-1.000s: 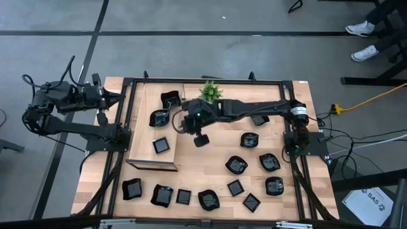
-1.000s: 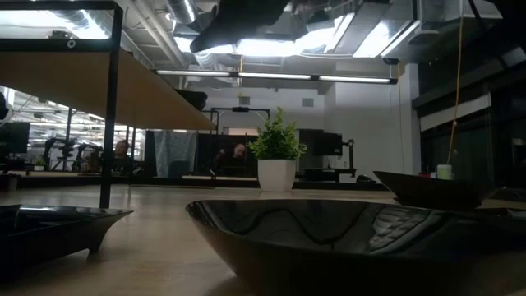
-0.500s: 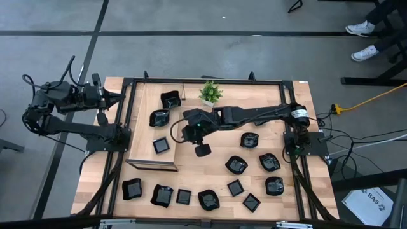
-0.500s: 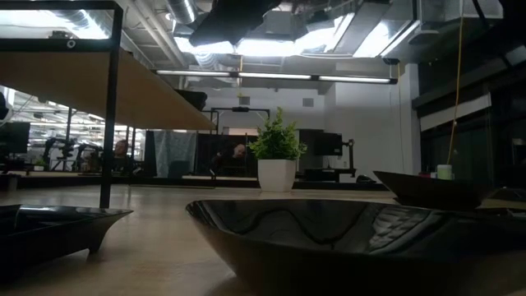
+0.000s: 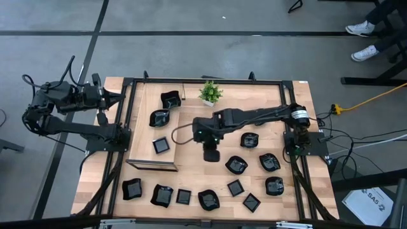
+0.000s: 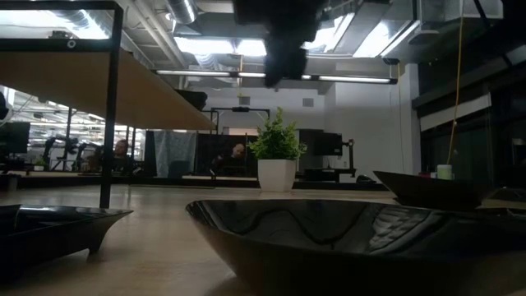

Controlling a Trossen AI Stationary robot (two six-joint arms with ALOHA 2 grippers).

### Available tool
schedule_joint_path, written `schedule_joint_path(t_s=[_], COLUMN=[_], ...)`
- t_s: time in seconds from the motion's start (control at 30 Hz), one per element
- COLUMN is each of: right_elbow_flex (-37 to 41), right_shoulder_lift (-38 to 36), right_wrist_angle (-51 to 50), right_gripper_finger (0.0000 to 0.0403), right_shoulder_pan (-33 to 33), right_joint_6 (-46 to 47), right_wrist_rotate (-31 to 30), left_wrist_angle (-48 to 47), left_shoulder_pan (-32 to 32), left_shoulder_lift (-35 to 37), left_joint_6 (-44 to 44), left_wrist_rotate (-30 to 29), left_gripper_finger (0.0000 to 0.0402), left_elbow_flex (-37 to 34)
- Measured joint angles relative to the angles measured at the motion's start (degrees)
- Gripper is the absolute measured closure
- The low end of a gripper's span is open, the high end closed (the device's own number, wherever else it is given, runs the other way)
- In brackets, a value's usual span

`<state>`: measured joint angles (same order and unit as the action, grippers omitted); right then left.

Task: Pick & Place Mini shaped plates
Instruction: Stack the black distorted square plate on top of the black distorted square plate on the shelf

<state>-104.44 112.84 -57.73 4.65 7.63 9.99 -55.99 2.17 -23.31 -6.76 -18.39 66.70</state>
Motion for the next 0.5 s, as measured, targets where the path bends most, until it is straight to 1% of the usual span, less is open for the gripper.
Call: schedule_joint_path(t_s=[0.13,0.23,0.43,0.5], right_elbow_flex=[0.0,0.0,0.1,1.4], right_shoulder_lift=[0.0,0.0,0.0,-0.4], right_wrist_angle=[-6.1,-9.5,-17.6,-18.2], right_gripper_finger=[0.0345,0.0345,0.0345,0.0345], right_shoulder_pan=[2.6,5.3,11.5,13.4], right_joint_6=[1.2,1.8,2.3,1.9], right_wrist_rotate=[-9.0,-14.1,-21.7,-23.6], left_wrist_angle=[0.0,0.0,0.0,0.0], left_shoulder_pan=[0.0,0.0,0.0,0.0], left_shoulder_lift=[0.0,0.0,0.0,0.0], left_joint_6=[0.0,0.0,0.0,0.0], left_wrist_rotate=[0.0,0.0,0.0,0.0], left_gripper_finger=[0.0398,0.0398,0.0398,0.0398], left_elbow_flex=[0.0,0.0,0.0,0.0])
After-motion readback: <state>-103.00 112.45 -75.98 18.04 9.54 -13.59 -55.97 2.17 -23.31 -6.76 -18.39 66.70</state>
